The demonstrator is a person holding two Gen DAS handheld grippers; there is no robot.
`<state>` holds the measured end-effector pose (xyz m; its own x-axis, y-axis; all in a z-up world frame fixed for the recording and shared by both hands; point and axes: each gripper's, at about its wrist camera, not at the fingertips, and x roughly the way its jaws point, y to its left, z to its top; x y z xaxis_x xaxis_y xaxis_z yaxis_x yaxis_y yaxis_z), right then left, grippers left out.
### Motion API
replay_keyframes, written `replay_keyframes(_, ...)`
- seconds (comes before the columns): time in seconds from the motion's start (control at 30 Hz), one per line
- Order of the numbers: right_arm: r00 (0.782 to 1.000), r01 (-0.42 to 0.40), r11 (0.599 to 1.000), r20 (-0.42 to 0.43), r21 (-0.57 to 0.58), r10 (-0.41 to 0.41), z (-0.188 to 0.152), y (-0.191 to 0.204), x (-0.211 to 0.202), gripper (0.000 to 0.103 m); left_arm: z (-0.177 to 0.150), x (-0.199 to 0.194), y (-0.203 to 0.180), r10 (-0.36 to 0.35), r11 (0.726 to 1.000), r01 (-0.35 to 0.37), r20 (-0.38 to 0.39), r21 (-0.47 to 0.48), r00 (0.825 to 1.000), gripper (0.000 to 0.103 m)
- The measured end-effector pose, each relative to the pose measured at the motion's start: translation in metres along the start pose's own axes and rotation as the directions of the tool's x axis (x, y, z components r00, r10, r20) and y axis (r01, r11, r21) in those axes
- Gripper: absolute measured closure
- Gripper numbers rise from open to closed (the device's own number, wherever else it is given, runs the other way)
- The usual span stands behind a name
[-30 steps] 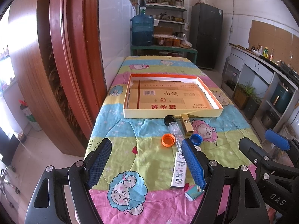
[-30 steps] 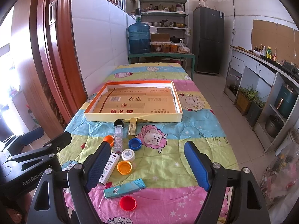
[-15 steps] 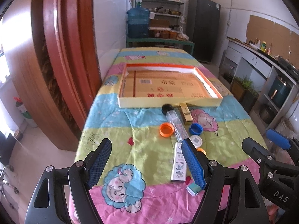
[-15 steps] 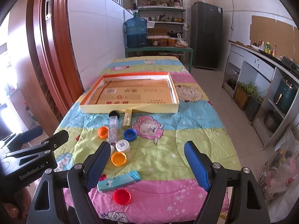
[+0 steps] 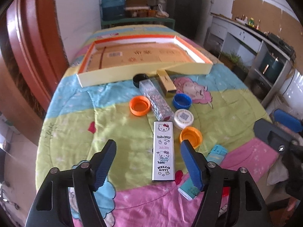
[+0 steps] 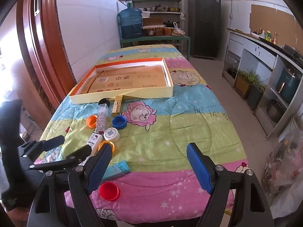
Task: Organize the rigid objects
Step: 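Grasp the white Hello Kitty box with the left gripper while the right gripper grasps the orange cap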
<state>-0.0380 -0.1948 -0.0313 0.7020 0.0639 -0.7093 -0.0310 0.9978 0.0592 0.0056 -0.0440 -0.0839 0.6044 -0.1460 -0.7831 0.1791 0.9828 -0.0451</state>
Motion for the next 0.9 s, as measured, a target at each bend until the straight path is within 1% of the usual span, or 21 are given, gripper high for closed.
replay_keyframes(0.1, 1.0, -0.001, 1.0, -0.006, 0.004, 0.001, 0.0, -0.002, 0.002, 0.023, -0.001, 0.009, -0.003, -0.002, 1.0, 0.002, -0.021, 0.004, 1.0, 0.034)
replay_keyframes(0.13, 1.0, -0.002, 1.0, -0.011, 0.007, 0.002, 0.0, -0.002, 0.004, 0.023, -0.001, 0.011, -0.002, -0.002, 1.0, 0.002, -0.026, 0.006, 1.0, 0.036)
replay_keyframes(0.17, 1.0, -0.003, 1.0, -0.016, 0.01, 0.004, 0.0, -0.003, 0.006, 0.023, -0.001, 0.015, -0.003, -0.002, 1.0, 0.002, -0.032, 0.008, 0.999, 0.038)
replay_keyframes(0.2, 1.0, -0.005, 1.0, -0.019, 0.013, 0.005, 0.0, -0.004, 0.007, 0.023, -0.002, 0.016, -0.002, -0.004, 1.0, 0.004, -0.037, 0.007, 0.999, 0.044)
replay_keyframes(0.3, 0.999, -0.01, 1.0, -0.032, 0.012, 0.011, 0.0, -0.003, 0.012, 0.023, -0.004, 0.017, -0.003, -0.011, 1.0, 0.012, -0.019, 0.015, 1.0, 0.05)
replay_keyframes(0.33, 0.999, -0.015, 1.0, -0.036, 0.009, 0.015, -0.001, -0.002, 0.013, 0.023, -0.005, 0.015, -0.002, -0.018, 1.0, 0.018, -0.016, 0.015, 1.0, 0.057)
replay_keyframes(0.37, 0.999, -0.02, 1.0, -0.042, 0.005, 0.02, -0.001, -0.001, 0.015, 0.023, -0.005, 0.015, -0.002, -0.025, 1.0, 0.025, -0.009, 0.017, 1.0, 0.061)
replay_keyframes(0.43, 0.998, -0.033, 0.999, -0.052, -0.005, 0.032, -0.002, 0.003, 0.019, 0.023, -0.006, 0.014, -0.002, -0.025, 0.999, 0.025, 0.003, 0.02, 1.0, 0.077)
replay_keyframes(0.53, 0.996, -0.048, 0.998, -0.072, -0.027, 0.046, -0.005, 0.009, 0.025, 0.023, -0.006, 0.013, 0.003, -0.048, 0.999, 0.048, 0.005, 0.001, 0.999, 0.077)
replay_keyframes(0.63, 0.993, -0.071, 0.996, -0.101, -0.055, 0.066, -0.007, 0.017, 0.033, 0.028, -0.005, 0.011, 0.01, -0.057, 0.998, 0.057, 0.005, -0.025, 0.998, 0.077)
replay_keyframes(0.8, 0.987, -0.105, 0.986, -0.135, -0.129, 0.088, -0.01, 0.039, 0.05, 0.032, -0.001, 0.004, 0.024, -0.046, 0.997, 0.048, 0.025, -0.065, 0.999, 0.077)
replay_keyframes(0.83, 0.986, -0.112, 0.984, -0.141, -0.138, 0.092, -0.01, 0.042, 0.053, 0.035, 0.0, 0.004, 0.026, -0.039, 0.997, 0.041, 0.027, -0.069, 0.999, 0.077)
replay_keyframes(0.9, 0.982, -0.123, 0.981, -0.159, -0.15, 0.099, -0.01, 0.048, 0.06, 0.037, 0.002, 0.003, 0.034, -0.031, 0.995, 0.034, 0.028, -0.09, 0.999, 0.077)
